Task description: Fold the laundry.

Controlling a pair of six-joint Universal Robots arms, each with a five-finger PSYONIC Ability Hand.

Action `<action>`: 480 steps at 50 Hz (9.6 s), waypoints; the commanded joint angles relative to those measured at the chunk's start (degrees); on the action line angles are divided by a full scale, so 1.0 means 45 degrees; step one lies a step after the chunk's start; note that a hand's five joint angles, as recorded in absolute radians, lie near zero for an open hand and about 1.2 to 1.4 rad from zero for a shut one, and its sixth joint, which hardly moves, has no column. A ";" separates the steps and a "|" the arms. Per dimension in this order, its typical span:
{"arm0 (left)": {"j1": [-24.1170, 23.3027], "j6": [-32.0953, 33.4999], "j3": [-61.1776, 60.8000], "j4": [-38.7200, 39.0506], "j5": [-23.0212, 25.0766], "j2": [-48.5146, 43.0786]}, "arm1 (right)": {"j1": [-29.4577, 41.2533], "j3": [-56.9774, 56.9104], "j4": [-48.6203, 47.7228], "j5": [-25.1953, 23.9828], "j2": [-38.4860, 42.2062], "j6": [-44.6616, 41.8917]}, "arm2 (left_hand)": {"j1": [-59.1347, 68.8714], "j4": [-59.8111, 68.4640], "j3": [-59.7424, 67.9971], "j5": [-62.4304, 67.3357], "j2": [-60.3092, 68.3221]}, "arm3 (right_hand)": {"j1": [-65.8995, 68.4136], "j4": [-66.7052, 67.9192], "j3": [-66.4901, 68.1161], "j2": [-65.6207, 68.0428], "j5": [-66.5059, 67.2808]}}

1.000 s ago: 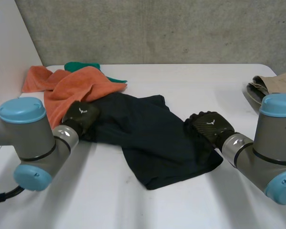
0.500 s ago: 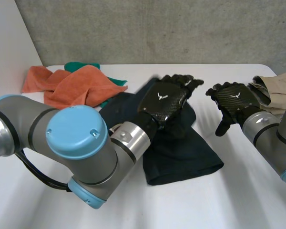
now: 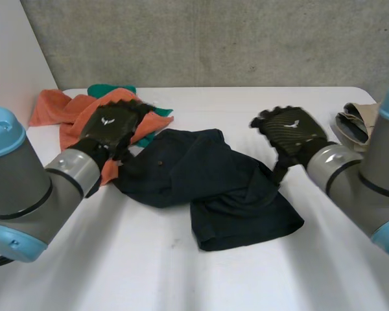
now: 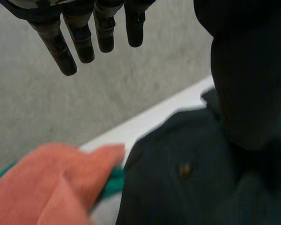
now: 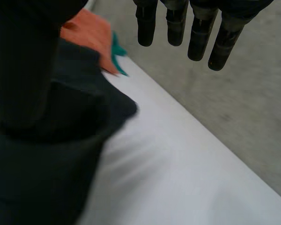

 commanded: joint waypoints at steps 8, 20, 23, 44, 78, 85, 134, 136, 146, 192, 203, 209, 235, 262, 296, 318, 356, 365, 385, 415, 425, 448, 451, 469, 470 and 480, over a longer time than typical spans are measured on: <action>0.0418 0.2600 -0.0292 -0.0110 0.0000 -0.2104 | 0.2136 -0.2668 0.0610 0.0512 0.2420 -0.0302 | 0.0651 0.0486 0.0393 0.0252 0.0467 | -0.0355 -0.0783 -0.0517 -0.0593 -0.0774; 0.0360 0.3461 0.0861 0.0242 -0.0020 -0.4038 | 0.2762 -0.4896 0.0512 0.1468 0.4941 -0.1727 | 0.1917 0.1753 0.1659 0.1518 0.1733 | -0.0355 -0.0783 -0.0517 -0.0593 -0.0774; 0.0107 0.3461 0.1250 0.0242 -0.0039 -0.4370 | 0.2762 -0.5052 0.0492 0.1702 0.5272 -0.2117 | 0.3671 0.3506 0.3413 0.3272 0.3487 | -0.0355 -0.0783 -0.0517 -0.0593 -0.0774; -0.1281 0.3344 0.2385 0.2428 -0.0624 -0.3944 | 0.2157 -0.2810 0.1504 0.1570 0.2973 -0.2392 | 1.5374 1.5209 1.5116 1.4975 1.5190 | 1.5201 1.4773 1.5038 1.4963 1.4781; -0.1125 0.2075 0.2053 0.4421 0.0155 -0.1872 | -0.2295 -0.1906 0.5102 -0.4352 -0.1171 0.1984 | 1.5374 1.5209 1.5116 1.4975 1.5190 | 0.2806 0.2377 0.2643 0.2567 0.2386; -0.1183 0.1586 0.1917 0.4421 0.0703 -0.1266 | -0.3039 -0.3274 0.4887 -0.4293 0.0153 0.1417 | 1.5374 1.5209 1.5116 1.4975 1.5190 | -0.0355 -0.0783 -0.0517 -0.0593 -0.0774; -0.1125 -0.0287 0.3419 0.5222 0.2695 -0.1031 | -0.0557 -0.6209 -0.0445 -0.0405 0.3599 0.3528 | 1.5374 1.5209 1.5116 1.4975 1.5190 | 1.5201 1.4773 1.5038 1.4963 1.4781; -0.1105 -0.0619 0.3614 0.5320 0.2598 -0.1207 | -0.0695 -0.5350 -0.0426 -0.0561 0.2720 0.3001 | 1.5374 1.5209 1.5116 1.4975 1.5190 | 1.5201 1.4773 1.5038 1.4963 1.4781; -0.1164 -0.1578 0.3850 0.5223 0.2402 -0.2827 | -0.0559 -0.0758 0.1291 -0.1070 -0.0837 0.0225 | 1.5374 1.5209 1.5116 1.4975 1.5190 | 1.5201 1.4773 1.5038 1.4963 1.4781; 0.1200 -0.2495 -0.0115 -0.3449 -0.0429 0.2797 | 0.1590 -0.4290 0.3658 -0.1284 0.0721 -0.4110 | 0.3305 0.3140 0.3047 0.2906 0.3121 | -0.0222 -0.0650 -0.0385 -0.0460 -0.0642; -0.0556 -0.3120 0.0723 -0.3430 -0.0976 0.1080 | 0.1668 -0.5774 0.2641 -0.2456 0.3709 -0.6220 | 0.3305 0.3140 0.3047 0.2906 0.3121 | -0.0355 -0.0783 -0.0517 -0.0593 -0.0774; -0.1280 -0.3297 0.1485 -0.3430 -0.1464 -0.0209 | 0.1648 -0.6672 0.3011 -0.3120 0.4843 -0.6376 | 0.3342 0.3178 0.3084 0.2943 0.3158 | -0.0336 -0.0764 -0.0499 -0.0574 -0.0756; -0.1770 0.0686 0.8200 -0.0348 -0.3281 -0.4196 | 0.1337 -1.1242 -0.2275 0.0098 0.7013 -0.3839 | 1.5374 1.5209 1.5116 1.4975 1.5190 | 1.5201 1.4773 1.5038 1.4963 1.4781; -0.2648 -0.0132 0.3854 0.5652 -0.0373 -0.3239 | -0.0441 -0.0741 -0.4294 0.0883 0.0821 -0.2314 | 1.5374 1.5209 1.5116 1.4975 1.5190 | 1.5201 1.4773 1.5038 1.4963 1.4781; -0.2007 -0.0406 -0.1696 0.4402 0.1562 0.1311 | -0.1869 0.1531 -0.1270 0.0962 -0.2556 -0.4619 | 0.0352 0.0187 0.0094 -0.0047 0.0168 | -0.0355 -0.0783 -0.0517 -0.0593 -0.0774; -0.0499 -0.0465 -0.1287 0.3484 0.1543 0.0453 | 0.0164 0.0846 0.3089 0.1352 -0.3828 -0.3643 | 0.0651 0.0486 0.0393 0.0252 0.0467 | -0.0299 -0.0727 -0.0461 -0.0537 -0.0718; -0.2824 -0.0406 0.3108 -0.1282 -0.0899 -0.4176 | 0.0262 0.6550 -0.0835 0.3245 -0.1427 -0.0537 | 0.4352 0.4187 0.4094 0.3953 0.4168 | 0.7840 0.7412 0.7677 0.7602 0.7420; -0.2941 -0.0465 0.2444 -0.1282 -0.0977 -0.3962 | 0.0125 0.5106 -0.1051 0.3422 -0.1405 -0.0615 | 0.3717 0.3553 0.3459 0.3318 0.3533 | 1.5201 1.4773 1.5038 1.4963 1.4781; -0.2999 -0.2806 0.2052 -0.0757 -0.2988 -0.3824 | 0.0651 0.1296 0.0942 0.3071 -0.3456 -0.0381 | 0.1852 0.1687 0.1593 0.1452 0.1668 | 1.5201 1.4773 1.5038 1.4963 1.4781; -0.3800 -0.3844 0.2994 0.1316 -0.3650 -0.5021 | 0.0926 0.0455 0.1411 0.2914 -0.4082 0.0147 | 0.3081 0.2916 0.2823 0.2682 0.2897 | 1.5201 1.4773 1.5038 1.4963 1.4781; -0.3293 -0.3805 -0.0542 0.1453 -0.4727 -0.1307 | 0.1082 0.0104 0.1391 0.2953 -0.3418 0.0186 | 0.5544 0.5379 0.5285 0.5144 0.5360 | 1.5201 1.4773 1.5038 1.4963 1.4781; -0.4289 -0.5289 0.2501 0.1570 -0.4629 -0.5035 | 0.1882 -0.0111 0.1449 0.2934 -0.3847 0.1201 | 0.4053 0.3888 0.3794 0.3653 0.3869 | 1.5201 1.4773 1.5038 1.4963 1.4781; -0.4347 -0.5309 0.2970 0.1589 -0.4610 -0.5347 | 0.2136 -0.0072 0.1469 0.2953 -0.3964 0.1201 | 0.4090 0.3925 0.3831 0.3690 0.3906 | 1.5201 1.4773 1.5038 1.4963 1.4781; -0.3782 -0.5270 0.3850 0.2664 -0.4688 -0.6072 | 0.2059 0.0260 0.1352 0.3032 -0.4160 0.0948 | 1.5374 1.5209 1.5116 1.4975 1.5190 | 1.5201 1.4773 1.5038 1.4963 1.4781; -0.3665 -0.5212 0.3714 0.2644 -0.4688 -0.5916 | 0.1981 0.0241 0.1332 0.3012 -0.4140 0.0909 | 1.5374 1.5209 1.5116 1.4975 1.5190 | 1.5201 1.4773 1.5038 1.4963 1.4781; -0.1868 -0.3085 -0.0053 0.1786 -0.3499 -0.0235 | -0.0110 0.0143 0.1371 0.2992 -0.3321 -0.2214 | 1.5374 1.5209 1.5116 1.4975 1.5190 | 1.5201 1.4773 1.5038 1.4963 1.4781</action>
